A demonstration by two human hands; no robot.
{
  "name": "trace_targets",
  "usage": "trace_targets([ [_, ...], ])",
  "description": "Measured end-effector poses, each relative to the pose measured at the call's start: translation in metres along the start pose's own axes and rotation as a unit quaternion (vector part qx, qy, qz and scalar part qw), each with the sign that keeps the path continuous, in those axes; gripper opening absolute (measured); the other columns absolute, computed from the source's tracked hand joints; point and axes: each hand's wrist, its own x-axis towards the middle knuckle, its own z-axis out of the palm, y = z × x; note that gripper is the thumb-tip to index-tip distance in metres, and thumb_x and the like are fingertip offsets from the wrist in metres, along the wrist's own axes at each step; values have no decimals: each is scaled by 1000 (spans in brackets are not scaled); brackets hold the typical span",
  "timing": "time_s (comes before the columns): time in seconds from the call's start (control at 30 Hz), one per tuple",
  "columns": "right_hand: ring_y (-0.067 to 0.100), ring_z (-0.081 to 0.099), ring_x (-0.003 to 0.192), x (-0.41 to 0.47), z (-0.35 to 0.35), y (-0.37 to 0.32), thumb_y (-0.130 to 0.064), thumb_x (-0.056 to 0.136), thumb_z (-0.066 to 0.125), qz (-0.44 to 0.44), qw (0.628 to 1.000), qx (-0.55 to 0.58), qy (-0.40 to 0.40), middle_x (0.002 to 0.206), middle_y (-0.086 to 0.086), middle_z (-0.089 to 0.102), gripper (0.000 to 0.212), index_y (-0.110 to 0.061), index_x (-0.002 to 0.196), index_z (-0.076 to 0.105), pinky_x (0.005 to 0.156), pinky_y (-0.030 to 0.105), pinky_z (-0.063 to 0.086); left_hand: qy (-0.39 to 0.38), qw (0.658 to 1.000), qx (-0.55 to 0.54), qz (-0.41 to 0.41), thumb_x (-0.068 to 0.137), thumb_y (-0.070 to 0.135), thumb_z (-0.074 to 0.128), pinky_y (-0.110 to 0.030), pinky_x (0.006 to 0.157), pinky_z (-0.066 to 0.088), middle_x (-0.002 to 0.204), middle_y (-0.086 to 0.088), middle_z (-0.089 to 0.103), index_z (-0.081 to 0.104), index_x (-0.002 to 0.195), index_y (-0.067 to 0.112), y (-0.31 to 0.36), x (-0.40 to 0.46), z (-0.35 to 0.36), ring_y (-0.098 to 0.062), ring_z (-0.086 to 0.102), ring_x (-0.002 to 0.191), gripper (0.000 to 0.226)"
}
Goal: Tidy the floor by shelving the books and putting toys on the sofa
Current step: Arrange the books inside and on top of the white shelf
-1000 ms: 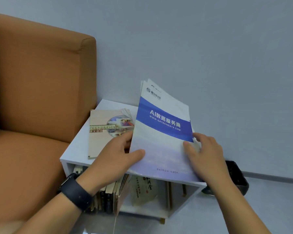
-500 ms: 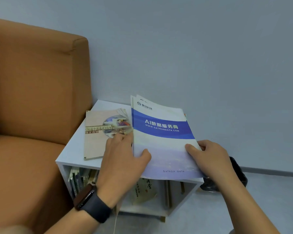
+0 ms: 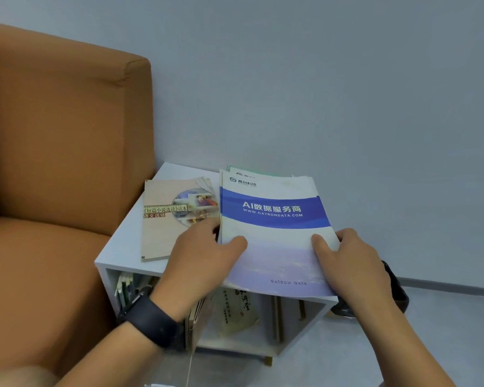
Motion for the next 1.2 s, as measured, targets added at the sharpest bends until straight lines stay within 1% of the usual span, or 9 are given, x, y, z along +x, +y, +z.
trace_targets([
  [0.07, 23, 60, 85, -3, -1, -3, -56, 94, 46, -4, 1000, 15, 8, 97, -4, 63, 37, -25, 113, 47, 73, 38, 50, 20, 993, -105, -56, 75, 37, 67, -32, 82, 57, 97, 15, 75, 71, 108, 29, -2, 7, -9, -7, 70, 94, 34],
  [0.2, 17, 60, 81, -7, -2, -6, -55, 92, 48, -14, 999, 48, 14, 90, -9, 61, 31, -27, 107, 47, 72, 38, 52, -61, 951, -262, -150, 93, 12, 64, -36, 74, 55, 103, -12, 77, 69, 112, 10, 0, 14, -20, -26, 71, 87, 20],
  [0.37, 13, 60, 83, -2, 3, -5, -53, 92, 50, -46, 996, 80, -21, 95, -7, 63, 29, -27, 105, 51, 67, 34, 48, -151, 925, -305, -168, 93, 3, 60, -48, 95, 54, 110, -6, 76, 69, 113, 15, 0, 8, -12, -31, 71, 106, 25],
  [0.5, 7, 59, 82, 3, 3, -8, -46, 94, 53, -80, 985, 152, -25, 94, -11, 65, 19, -27, 100, 57, 61, 28, 42, -199, 904, -353, -136, 86, -11, 59, -55, 99, 52, 120, -10, 73, 59, 130, 17, -2, 5, -14, -34, 70, 109, 53],
  [0.63, 16, 60, 81, 1, 9, -20, -54, 97, 45, -124, 975, 182, -22, 85, -6, 68, 36, -26, 86, 65, 69, 34, 48, -155, 902, -396, -73, 78, -14, 60, -55, 94, 55, 130, -13, 67, 52, 139, 25, -15, 11, -42, -40, 65, 116, 73],
  [0.73, 16, 56, 109, -15, 23, -34, -63, 93, 33, -254, 962, 94, 32, 120, -10, 63, 52, -34, 123, 65, 95, 39, 47, -97, 922, -374, -18, 79, -9, 59, -51, 90, 58, 131, -12, 67, 52, 140, 25, -25, 14, -73, -38, 65, 116, 70],
  [0.9, 12, 26, 144, -44, 59, -39, -74, 96, 17, -382, 921, -60, -44, 160, -13, 30, 72, -38, 158, 24, 118, 35, 28, 10, 944, -327, 35, 84, -7, 55, -51, 94, 55, 129, -6, 68, 54, 138, 24, -40, 19, -107, -31, 67, 114, 63],
  [1.0, 20, 26, 148, -30, 75, -30, -74, 97, 12, -396, 911, -117, -13, 164, -8, 26, 75, -34, 160, 17, 121, 40, 28, 55, 951, -295, 75, 88, -11, 55, -50, 95, 53, 130, -4, 67, 52, 140, 25, -47, 21, -115, -29, 64, 118, 63],
  [1.2, 26, 45, 139, 4, 87, -32, -69, 98, 27, -374, 915, -141, 54, 156, -3, 44, 67, -31, 151, 42, 111, 43, 40, 101, 951, -252, 149, 91, -16, 53, -32, 88, 59, 125, 7, 68, 52, 134, 29, -46, 21, -110, -16, 65, 115, 62],
])
